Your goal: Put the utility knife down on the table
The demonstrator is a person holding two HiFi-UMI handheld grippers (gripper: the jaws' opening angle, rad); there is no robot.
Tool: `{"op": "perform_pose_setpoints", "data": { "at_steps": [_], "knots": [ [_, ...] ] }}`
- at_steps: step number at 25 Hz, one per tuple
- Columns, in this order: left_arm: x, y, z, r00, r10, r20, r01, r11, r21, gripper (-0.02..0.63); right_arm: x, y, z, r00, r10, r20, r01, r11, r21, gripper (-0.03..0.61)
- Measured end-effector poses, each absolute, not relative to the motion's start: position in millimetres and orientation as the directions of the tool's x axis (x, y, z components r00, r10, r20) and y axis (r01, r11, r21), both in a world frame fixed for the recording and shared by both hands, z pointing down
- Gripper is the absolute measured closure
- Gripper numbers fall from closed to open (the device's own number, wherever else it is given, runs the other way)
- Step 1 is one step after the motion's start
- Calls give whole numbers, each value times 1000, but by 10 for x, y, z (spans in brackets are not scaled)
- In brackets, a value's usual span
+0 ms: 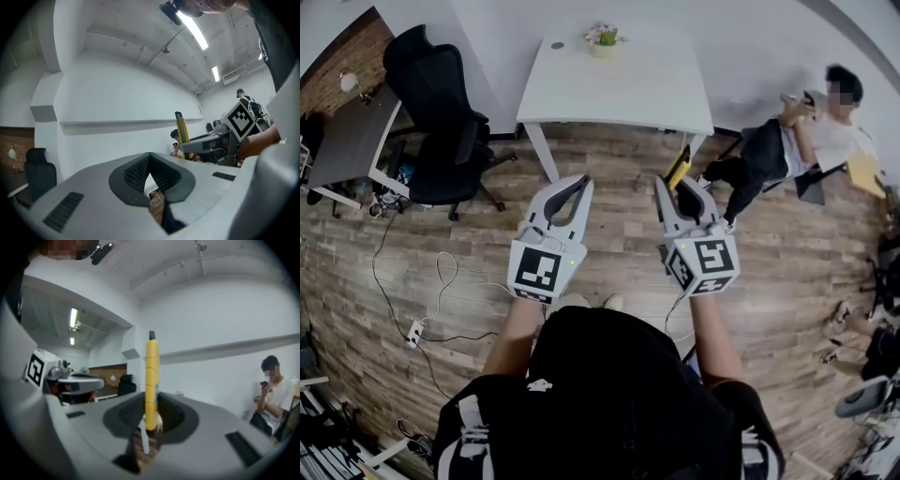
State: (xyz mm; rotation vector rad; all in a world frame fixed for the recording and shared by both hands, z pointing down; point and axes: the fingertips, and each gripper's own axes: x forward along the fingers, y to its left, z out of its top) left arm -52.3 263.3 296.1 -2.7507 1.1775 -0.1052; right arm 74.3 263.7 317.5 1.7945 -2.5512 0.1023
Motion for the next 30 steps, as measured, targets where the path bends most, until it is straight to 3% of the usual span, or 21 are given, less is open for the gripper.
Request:
{"op": "perform_pose_setpoints", "data": {
  "at_steps": [17, 30],
  "knots": [
    [-117, 2637, 3086, 698, -716, 26, -697, -687, -206, 600, 1113, 2621, 3365, -338, -940, 51, -939, 334, -76, 476],
    [-113, 1947, 3138, 690, -723, 25, -711, -684, -163, 600, 1125, 1951, 3392, -340, -938, 70, -940, 336, -61, 476]
  ]
}}
